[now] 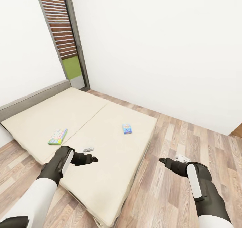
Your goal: Put all the toys in the child's room - the three board games (two on the bed and one on the table), the two jigsaw puzzles on the table, and the tennis ball on the table - inside the toy box on the table in the child's room.
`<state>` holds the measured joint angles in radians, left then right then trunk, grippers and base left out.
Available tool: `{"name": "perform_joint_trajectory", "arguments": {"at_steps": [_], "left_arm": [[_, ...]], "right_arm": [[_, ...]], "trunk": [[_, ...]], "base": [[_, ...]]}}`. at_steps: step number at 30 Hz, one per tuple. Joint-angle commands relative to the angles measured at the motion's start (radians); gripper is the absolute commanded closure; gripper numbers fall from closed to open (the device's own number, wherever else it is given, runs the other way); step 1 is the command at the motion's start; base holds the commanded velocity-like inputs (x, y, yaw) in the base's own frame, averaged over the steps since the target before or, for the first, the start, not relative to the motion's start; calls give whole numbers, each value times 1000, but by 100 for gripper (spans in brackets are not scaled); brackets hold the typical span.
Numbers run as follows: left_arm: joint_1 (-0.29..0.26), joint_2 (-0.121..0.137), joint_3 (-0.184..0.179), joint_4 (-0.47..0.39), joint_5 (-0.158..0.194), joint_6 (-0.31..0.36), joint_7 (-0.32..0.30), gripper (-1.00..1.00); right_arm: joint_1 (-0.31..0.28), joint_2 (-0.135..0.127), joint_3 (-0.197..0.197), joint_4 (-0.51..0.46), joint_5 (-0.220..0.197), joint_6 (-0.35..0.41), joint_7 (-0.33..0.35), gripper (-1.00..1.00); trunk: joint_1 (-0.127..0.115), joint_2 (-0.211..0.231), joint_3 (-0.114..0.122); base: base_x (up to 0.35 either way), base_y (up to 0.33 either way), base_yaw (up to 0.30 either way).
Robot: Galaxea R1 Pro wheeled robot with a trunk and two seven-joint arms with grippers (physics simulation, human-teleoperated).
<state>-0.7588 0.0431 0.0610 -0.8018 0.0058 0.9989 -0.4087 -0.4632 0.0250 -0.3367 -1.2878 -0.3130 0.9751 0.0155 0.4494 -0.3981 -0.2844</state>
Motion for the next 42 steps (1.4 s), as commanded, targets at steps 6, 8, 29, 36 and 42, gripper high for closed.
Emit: {"name": "perform_joint_trajectory", "arguments": {"at_steps": [6, 8, 29, 36, 42], "left_arm": [[0, 11, 3, -1, 2, 6, -3, -100], [0, 13, 3, -1, 2, 6, -4, -100], [0, 22, 2, -1, 1, 6, -37, -100], [1, 23, 2, -1, 0, 5, -37, -100], [0, 23, 2, -1, 0, 5, -37, -100]], "right_arm": [[-2, 1, -4, -1, 0, 5, 1, -100], [-2, 1, -4, -1, 0, 4, 1, -100], [-1, 1, -3, 1, 0, 2, 1, -100], [-1, 1, -2, 1, -1, -14, 0, -100], [-1, 1, -2, 1, -1, -16, 0, -100]], "trunk": [[1, -2, 1], [1, -2, 3], [1, -2, 9], [1, -2, 9], [1, -2, 9]], "base": [[0, 54, -253], [0, 139, -266], [0, 227, -275], [0, 32, -279], [0, 15, -279]]}}
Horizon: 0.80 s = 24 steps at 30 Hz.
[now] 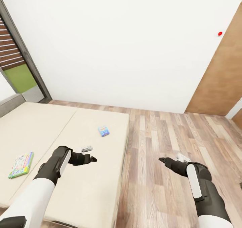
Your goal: Put all the toys in the child's room - the three board games (two on the bed and one on the table), the two jigsaw puzzles on the table, and the tennis ball on the table - inside the toy box on the table in the child's room.
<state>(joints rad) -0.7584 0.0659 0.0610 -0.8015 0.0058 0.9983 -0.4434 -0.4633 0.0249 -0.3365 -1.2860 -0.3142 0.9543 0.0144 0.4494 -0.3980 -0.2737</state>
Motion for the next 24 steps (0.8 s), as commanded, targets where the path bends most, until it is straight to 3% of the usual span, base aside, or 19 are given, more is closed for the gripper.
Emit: {"name": "perform_joint_trajectory", "arguments": {"at_steps": [1, 19, 24], "left_arm": [[0, 0, 2, -1, 1, 6, -3, -100], [0, 1, 2, -2, 0, 6, -3, -100], [0, 1, 2, -1, 0, 6, -3, -100]], "right_arm": [[-1, 1, -3, 0, 0, 5, 2, -100], [-1, 1, -3, 0, 0, 4, 1, -100], [-1, 1, -3, 0, 1, 3, 1, -100]], "trunk": [[1, -2, -2], [1, -2, -2], [1, -2, -2]], "base": [[0, 94, -280], [0, 154, -280], [0, 159, -160]]}}
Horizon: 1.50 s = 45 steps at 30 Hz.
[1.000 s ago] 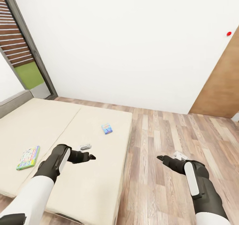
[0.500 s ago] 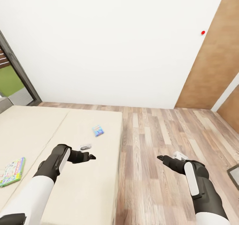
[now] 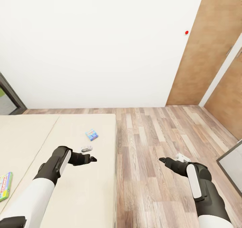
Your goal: Put all the toys in the child's room - the three board games (two on the bed and one on the table), the two jigsaw puzzles on the table, and the tennis ball on the table - inside the toy box on the table in the child's room.
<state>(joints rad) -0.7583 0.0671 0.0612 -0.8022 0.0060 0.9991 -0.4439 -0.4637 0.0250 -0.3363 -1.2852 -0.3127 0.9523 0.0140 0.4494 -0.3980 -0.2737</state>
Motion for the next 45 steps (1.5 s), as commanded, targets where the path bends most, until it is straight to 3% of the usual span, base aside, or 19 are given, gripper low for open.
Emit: {"name": "perform_joint_trajectory", "arguments": {"at_steps": [1, 45], "left_arm": [[0, 0, 2, -1, 1, 6, -2, -100], [-1, 3, 3, -1, 0, 6, -3, -100]], "right_arm": [[-1, 1, -2, -1, 0, 5, 1, -100], [0, 3, 2, -3, -1, -16, 2, -100]], "trunk": [[1, -2, -2], [1, -2, -2]], "base": [[0, 73, -67], [0, 90, -1]]}}
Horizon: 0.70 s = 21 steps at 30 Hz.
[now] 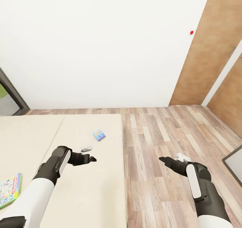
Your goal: Put all the toys in the child's room - the three board games (two on the bed and one on the table), the two jigsaw puzzles on the table, and the tennis ball on the table - inside the toy box on the table in the child's room.
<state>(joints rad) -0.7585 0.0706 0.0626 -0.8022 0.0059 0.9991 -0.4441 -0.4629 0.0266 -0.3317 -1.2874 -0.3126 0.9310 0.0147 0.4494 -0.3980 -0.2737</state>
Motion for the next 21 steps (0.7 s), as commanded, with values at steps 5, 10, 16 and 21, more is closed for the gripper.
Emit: {"name": "perform_joint_trajectory", "arguments": {"at_steps": [5, 10, 16, 21], "left_arm": [[-1, 0, 2, -1, 0, 6, -2, -100], [-1, 0, 2, -1, 0, 6, -3, -100], [0, 0, 2, -1, 0, 6, -2, -100], [-1, 1, 2, 0, 1, 6, -3, -100]], "right_arm": [[-1, 1, -3, -1, 0, 5, 2, -100], [-1, 1, -3, -1, 0, 5, 1, -100], [-1, 1, -3, -1, 0, 5, 1, -100], [0, 2, -3, -1, 0, 5, 2, -100]], "trunk": [[1, -2, -2], [1, -2, -2], [1, -2, -2], [1, -2, -2]], "base": [[0, 26, 2], [0, 142, 1], [0, 95, 0], [0, 96, 0]]}}
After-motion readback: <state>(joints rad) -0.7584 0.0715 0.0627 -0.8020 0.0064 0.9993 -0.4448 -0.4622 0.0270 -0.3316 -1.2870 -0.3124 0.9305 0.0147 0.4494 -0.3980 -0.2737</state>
